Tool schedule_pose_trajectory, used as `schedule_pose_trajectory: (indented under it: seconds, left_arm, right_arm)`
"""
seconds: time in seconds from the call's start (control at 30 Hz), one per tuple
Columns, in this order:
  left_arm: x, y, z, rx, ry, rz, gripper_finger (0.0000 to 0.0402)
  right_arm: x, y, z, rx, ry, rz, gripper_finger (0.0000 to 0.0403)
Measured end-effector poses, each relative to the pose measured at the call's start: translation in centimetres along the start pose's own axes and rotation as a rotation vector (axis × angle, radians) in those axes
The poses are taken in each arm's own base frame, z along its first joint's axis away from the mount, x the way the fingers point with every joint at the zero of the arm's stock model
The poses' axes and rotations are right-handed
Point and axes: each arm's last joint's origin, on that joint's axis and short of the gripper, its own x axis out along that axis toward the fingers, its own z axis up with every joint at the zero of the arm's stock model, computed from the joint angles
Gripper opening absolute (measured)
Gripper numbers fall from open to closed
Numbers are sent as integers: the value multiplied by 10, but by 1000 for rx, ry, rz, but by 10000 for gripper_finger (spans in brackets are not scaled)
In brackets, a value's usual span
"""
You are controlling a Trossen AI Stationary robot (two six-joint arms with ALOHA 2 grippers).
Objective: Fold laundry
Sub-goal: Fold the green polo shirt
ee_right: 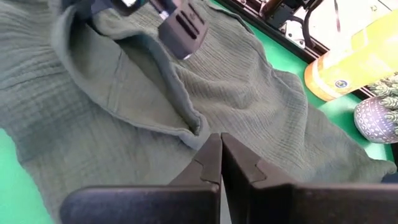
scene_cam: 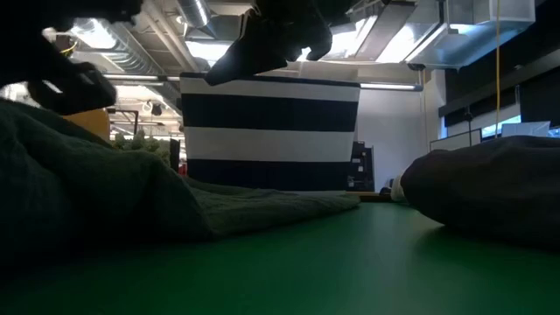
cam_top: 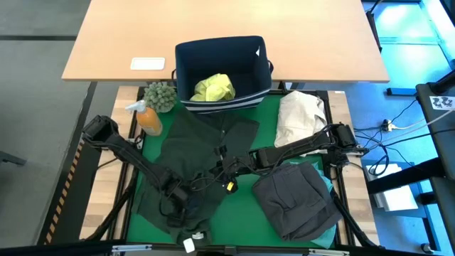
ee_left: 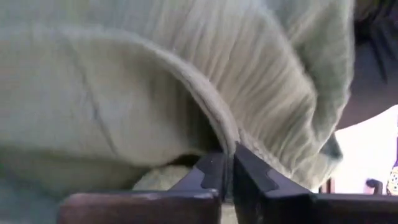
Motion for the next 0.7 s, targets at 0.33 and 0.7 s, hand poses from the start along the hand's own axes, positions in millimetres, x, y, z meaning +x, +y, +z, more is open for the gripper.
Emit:
schedule_pose_trajectory:
  seconds: [0.33, 0.7]
  left_arm:
    - [-22, -18, -24, -111, -9, 66, 2]
    - [-22, -34, -48, -336, 69, 103, 1]
  right_arm:
    - [0, 0, -1, -1, 6, 3, 5]
    - [0, 1, -2, -4, 23, 10, 5]
